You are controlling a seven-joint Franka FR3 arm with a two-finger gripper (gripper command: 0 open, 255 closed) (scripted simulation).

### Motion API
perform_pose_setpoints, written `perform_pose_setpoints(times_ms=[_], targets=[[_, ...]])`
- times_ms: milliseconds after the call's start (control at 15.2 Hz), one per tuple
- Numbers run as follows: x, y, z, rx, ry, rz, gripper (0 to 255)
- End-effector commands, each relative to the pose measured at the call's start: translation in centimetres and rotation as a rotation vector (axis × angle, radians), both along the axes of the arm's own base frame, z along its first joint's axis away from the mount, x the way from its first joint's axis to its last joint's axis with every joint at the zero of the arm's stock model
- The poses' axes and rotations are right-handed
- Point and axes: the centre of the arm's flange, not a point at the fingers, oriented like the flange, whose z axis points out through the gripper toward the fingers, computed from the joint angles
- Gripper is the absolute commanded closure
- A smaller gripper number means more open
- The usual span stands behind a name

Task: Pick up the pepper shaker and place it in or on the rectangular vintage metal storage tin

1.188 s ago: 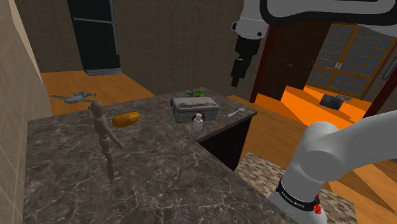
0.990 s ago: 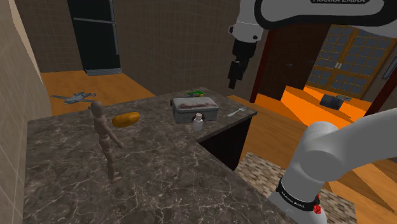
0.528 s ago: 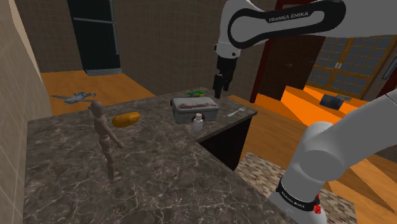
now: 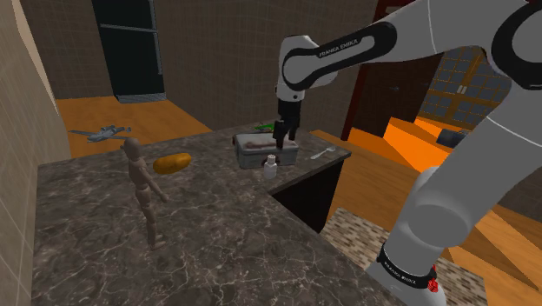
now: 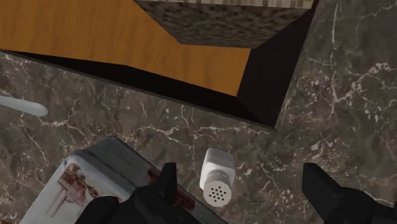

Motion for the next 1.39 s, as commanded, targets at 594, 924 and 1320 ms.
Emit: perform_pose_setpoints(times_ms=[594,924,1320], targets=[[5.2,-1.7,-9.4,0.051,0.052,-0.019,0],[5.1,-1.7,-11.3,0.051,0.052,-0.019,0],[5.1,-1.7,-11.3,0.051,0.052,-0.019,0]])
